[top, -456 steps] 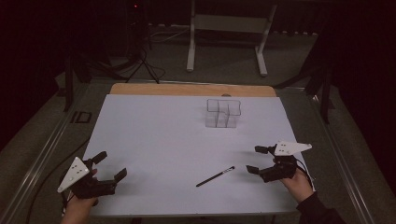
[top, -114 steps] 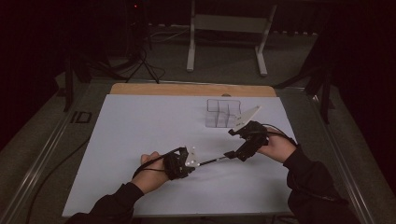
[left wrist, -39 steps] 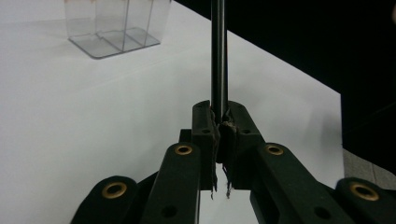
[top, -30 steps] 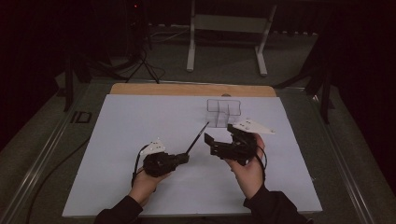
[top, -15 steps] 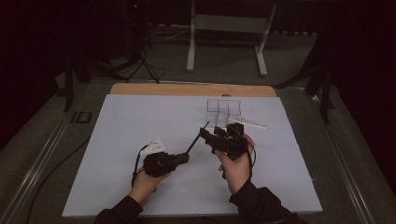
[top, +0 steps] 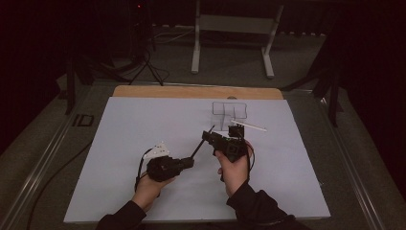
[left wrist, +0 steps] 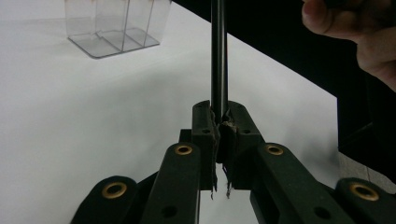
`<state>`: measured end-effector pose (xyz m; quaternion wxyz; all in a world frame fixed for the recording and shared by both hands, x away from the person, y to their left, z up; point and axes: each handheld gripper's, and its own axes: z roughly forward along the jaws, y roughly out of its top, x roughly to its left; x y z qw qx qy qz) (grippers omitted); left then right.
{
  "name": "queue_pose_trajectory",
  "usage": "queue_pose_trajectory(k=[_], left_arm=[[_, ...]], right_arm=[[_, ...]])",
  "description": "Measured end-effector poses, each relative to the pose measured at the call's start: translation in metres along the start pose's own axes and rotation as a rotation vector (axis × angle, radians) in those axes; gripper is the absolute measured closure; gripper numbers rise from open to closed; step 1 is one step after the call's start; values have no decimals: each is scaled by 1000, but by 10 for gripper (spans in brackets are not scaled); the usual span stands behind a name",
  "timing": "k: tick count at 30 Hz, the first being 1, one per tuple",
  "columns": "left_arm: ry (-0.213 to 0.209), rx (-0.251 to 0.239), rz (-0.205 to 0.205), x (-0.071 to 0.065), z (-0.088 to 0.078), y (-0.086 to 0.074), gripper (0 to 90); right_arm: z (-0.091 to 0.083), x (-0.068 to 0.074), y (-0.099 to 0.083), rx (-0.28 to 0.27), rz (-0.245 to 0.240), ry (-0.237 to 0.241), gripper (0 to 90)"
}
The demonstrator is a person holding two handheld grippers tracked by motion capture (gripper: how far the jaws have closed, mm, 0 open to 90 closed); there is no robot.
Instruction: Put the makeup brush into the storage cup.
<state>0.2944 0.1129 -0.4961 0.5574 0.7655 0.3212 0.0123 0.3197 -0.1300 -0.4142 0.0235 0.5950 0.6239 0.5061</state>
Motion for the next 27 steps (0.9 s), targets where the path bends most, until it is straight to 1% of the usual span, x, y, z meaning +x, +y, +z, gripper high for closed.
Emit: queue_pose_trajectory(k=[1, 3, 4, 5, 6, 9, 10, 12, 16, 18, 19, 20, 21, 22, 23, 25, 26, 27], left_arm=[[-4, 1, -2, 0, 0, 0, 853], [-1, 2, 1, -1, 1, 0, 853], [-7, 2, -2, 0, 1, 0, 853], [-5, 1, -1, -1, 1, 0, 853], [-5, 1, -1, -1, 1, 0, 853], [-11, 4, -3, -1, 2, -1, 853], [-14, 11, 3, -1, 2, -1, 853], [-14, 13, -1, 0, 2, -1, 853], [-23, 33, -9, 0, 4, -2, 851], [-17, 35, -10, -2, 6, -3, 850], [-16, 38, -12, -2, 6, -3, 848], [-19, 35, -22, -2, 6, -3, 847], [-21, 31, -22, -2, 6, -3, 842], [-28, 34, -25, -2, 6, -2, 840], [-31, 28, -30, -2, 6, -1, 823], [-30, 35, -35, -2, 5, 0, 744], [-31, 39, -31, -2, 5, 0, 696], [-21, 42, -24, -3, 5, 0, 670]], right_arm=[[1, 0, 0, 4, 12, 2, 629], [3, -1, 0, 10, 24, -4, 675], [4, -2, 0, 10, 24, -5, 708], [4, -2, 0, 10, 27, -4, 722], [4, -2, 0, 10, 27, -4, 722], [4, -2, 1, 8, 40, 0, 771], [4, -2, 1, 9, 40, 0, 789], [5, -3, 1, 20, 45, 5, 794], [7, -5, 2, 38, 60, 30, 818], [6, -4, 2, 45, 71, 54, 833], [6, -3, 2, 45, 66, 62, 837], [6, -2, 2, 47, 59, 65, 839], [5, -1, 3, 44, 61, 71, 839], [5, 0, 3, 46, 54, 76, 841], [4, 1, 4, 43, 46, 81, 841], [4, 3, 4, 38, 26, 94, 842], [3, 5, 5, 32, 2, 101, 842], [2, 5, 6, 26, -22, 124, 842]])
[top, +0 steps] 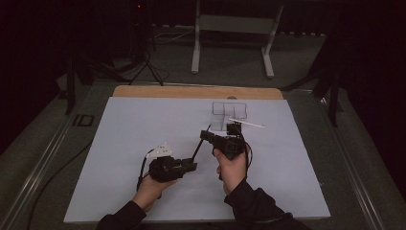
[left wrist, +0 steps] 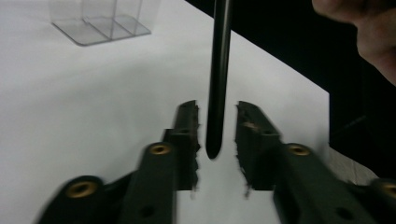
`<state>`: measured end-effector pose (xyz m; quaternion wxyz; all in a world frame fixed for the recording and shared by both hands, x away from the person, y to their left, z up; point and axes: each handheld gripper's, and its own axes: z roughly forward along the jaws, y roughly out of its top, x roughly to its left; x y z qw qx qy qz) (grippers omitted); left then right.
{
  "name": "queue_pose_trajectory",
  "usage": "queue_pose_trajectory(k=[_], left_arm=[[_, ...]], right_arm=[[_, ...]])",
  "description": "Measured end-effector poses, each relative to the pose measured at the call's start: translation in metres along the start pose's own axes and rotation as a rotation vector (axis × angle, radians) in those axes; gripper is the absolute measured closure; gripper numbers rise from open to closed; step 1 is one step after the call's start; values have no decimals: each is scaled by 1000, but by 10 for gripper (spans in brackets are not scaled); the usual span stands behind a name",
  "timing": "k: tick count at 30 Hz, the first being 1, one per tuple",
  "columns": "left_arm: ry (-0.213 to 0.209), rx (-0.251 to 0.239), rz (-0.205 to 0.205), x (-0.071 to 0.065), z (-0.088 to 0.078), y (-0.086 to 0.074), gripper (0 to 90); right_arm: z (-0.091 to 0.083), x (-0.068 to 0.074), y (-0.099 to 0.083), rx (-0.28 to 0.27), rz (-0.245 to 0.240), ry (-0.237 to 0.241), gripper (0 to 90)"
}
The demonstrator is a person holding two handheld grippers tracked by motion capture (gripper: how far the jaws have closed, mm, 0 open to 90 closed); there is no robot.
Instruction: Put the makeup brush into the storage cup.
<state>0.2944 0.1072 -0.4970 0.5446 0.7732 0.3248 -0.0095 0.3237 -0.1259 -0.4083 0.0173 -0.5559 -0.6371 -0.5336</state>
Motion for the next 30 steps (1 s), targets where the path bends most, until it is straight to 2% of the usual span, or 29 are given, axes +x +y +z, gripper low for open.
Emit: queue_pose_trajectory(k=[2, 3, 6, 11, 13, 14, 15, 17, 20, 22, 26, 30], left_arm=[[-8, 4, -3, -1, 0, 0, 609], [0, 0, 0, -1, 0, 1, 593], [-3, 1, 13, -2, -1, 2, 539], [-24, -8, 37, -2, -4, 4, 464], [-19, -10, 45, -4, -5, 5, 412], [-18, -12, 51, -4, -5, 6, 398], [-12, -14, 51, -5, -5, 6, 389], [-10, -10, 46, -6, -5, 7, 329], [-21, -4, 40, -6, -5, 8, 256], [-12, 8, 38, -7, -5, 10, 219], [-56, 26, 58, -8, -7, 11, 154], [-74, 41, 77, -10, -6, 12, 71]], right_arm=[[-1, 3, 2, -1, -61, 4, 842], [-1, 5, 3, 8, -102, 31, 842], [-2, 6, 7, 38, -202, 58, 842], [-5, 0, 12, 80, -326, 102, 841], [-7, -2, 13, 80, -383, 92, 841], [-7, -4, 14, 85, -407, 112, 841], [-8, -5, 14, 83, -427, 105, 841], [-10, -8, 14, 92, -450, 125, 840], [-15, -14, 15, 92, -485, 120, 842], [-18, -17, 15, 95, -506, 103, 841], [-25, -25, 15, 102, -523, 97, 842], [-33, -33, 17, 107, -545, 91, 842]])
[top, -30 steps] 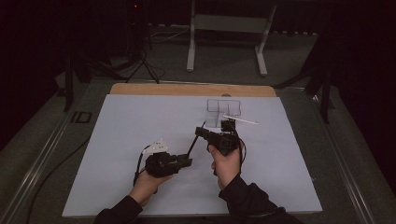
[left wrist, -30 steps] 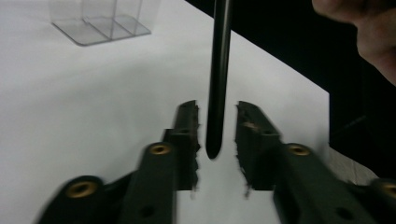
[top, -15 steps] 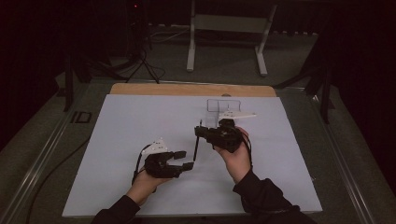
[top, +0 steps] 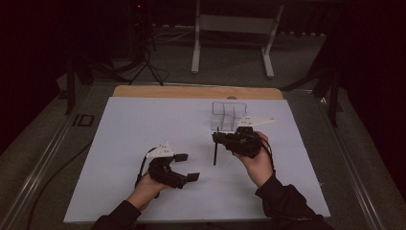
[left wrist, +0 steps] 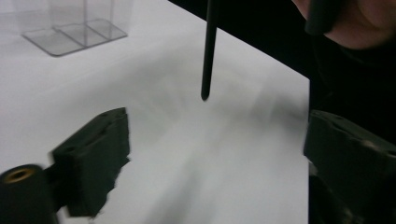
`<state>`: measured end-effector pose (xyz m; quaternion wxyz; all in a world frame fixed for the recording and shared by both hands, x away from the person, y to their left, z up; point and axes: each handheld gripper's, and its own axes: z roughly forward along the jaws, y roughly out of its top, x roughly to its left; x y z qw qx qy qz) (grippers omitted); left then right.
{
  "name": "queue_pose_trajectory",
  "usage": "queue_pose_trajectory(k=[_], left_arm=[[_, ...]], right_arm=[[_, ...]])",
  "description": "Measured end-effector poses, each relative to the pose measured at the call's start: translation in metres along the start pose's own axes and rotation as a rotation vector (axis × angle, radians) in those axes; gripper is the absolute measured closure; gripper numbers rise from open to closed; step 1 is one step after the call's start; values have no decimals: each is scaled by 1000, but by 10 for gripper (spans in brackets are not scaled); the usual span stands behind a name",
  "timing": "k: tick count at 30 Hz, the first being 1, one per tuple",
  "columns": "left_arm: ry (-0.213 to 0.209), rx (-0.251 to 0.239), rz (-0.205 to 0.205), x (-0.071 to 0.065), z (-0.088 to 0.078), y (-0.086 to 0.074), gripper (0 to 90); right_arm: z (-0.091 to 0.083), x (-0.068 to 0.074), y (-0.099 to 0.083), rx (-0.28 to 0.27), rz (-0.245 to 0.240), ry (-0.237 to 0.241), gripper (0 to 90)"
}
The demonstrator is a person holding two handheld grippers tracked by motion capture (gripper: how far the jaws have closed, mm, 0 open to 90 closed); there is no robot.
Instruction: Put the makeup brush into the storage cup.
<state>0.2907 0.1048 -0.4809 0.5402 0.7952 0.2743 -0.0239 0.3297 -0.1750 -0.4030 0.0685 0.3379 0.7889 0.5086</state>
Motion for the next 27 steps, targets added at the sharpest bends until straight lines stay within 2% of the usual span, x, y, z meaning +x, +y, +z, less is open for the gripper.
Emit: queue_pose_trajectory(k=[5, 10, 12, 16, 21, 27], left_arm=[[-2, 11, 29, -3, 3, 1, 53], [10, -21, 64, 0, 3, -1, 54], [19, -12, 74, 1, 3, -2, 63], [20, -25, 78, 0, 1, -3, 69], [26, -38, 80, 1, 0, -4, 69], [22, -39, 88, 2, -2, -6, 69]], right_arm=[[-14, -8, 2, 7, -42, -9, 842], [-30, -17, 5, 13, -69, -10, 842], [-37, -22, 7, 5, -78, -17, 842], [-49, -29, 12, -11, -100, -20, 842], [-59, -38, 21, -29, -86, -20, 842], [-64, -46, 38, -70, -122, -29, 842]])
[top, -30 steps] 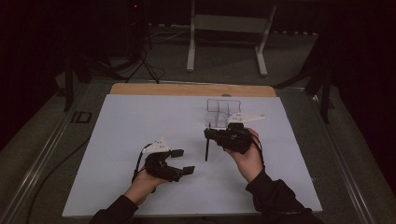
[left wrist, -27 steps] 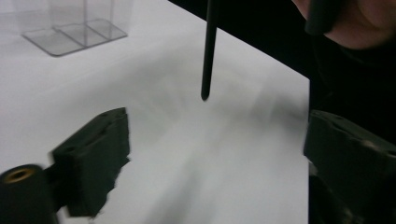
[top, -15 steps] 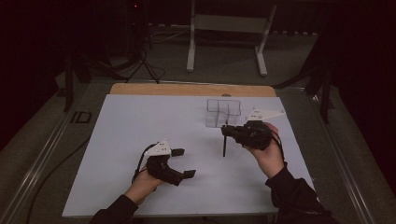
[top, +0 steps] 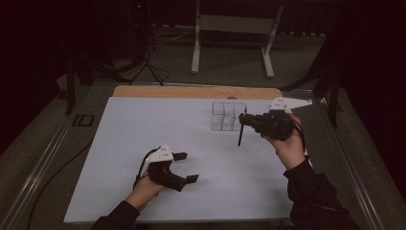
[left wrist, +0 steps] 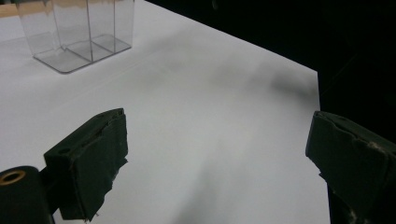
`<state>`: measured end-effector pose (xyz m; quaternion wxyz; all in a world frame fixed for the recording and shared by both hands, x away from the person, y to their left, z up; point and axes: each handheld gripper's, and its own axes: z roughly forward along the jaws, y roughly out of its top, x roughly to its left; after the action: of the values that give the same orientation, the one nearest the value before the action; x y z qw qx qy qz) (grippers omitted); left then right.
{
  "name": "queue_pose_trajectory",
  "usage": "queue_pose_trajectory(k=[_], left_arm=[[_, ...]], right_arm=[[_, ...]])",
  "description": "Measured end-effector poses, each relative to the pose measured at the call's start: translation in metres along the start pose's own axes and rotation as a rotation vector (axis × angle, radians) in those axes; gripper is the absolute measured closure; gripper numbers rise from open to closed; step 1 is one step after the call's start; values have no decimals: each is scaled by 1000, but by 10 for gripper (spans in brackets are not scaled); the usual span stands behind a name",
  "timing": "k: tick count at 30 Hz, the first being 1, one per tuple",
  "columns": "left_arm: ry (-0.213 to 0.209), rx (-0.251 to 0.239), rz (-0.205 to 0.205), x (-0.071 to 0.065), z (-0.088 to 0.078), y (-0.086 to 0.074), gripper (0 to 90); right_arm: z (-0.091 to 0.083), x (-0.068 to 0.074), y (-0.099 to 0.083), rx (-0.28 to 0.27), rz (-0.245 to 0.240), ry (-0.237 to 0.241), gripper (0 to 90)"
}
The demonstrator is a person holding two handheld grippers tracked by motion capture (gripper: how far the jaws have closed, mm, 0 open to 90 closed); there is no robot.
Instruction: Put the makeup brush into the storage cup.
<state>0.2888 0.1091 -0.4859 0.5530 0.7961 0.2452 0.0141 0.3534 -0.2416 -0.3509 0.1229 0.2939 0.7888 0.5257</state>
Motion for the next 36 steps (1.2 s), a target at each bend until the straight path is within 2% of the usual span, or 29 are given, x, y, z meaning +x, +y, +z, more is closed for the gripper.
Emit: queue_pose_trajectory(k=[3, 7, 10, 16, 21, 30, 36], left_arm=[[-3, 0, -3, 0, 0, -1, 69], [-7, 4, -1, -1, 0, -2, 69], [3, 1, 5, -1, 0, -2, 69], [-5, 0, 6, 0, 0, -2, 69], [-4, 4, 5, -1, 1, -2, 69], [2, 7, -4, -1, 1, -4, 68], [-3, 8, -1, -2, 1, -4, 69]], right_arm=[[1, -6, 9, -9, 7, -8, 842], [4, -11, 21, -31, -3, -45, 841], [8, -14, 30, -36, -33, -61, 841], [16, -19, 44, -59, -95, -88, 841], [22, -28, 52, -87, -108, -101, 841], [37, -49, 59, -119, -58, -115, 840], [52, -59, 58, -102, -43, -136, 840]])
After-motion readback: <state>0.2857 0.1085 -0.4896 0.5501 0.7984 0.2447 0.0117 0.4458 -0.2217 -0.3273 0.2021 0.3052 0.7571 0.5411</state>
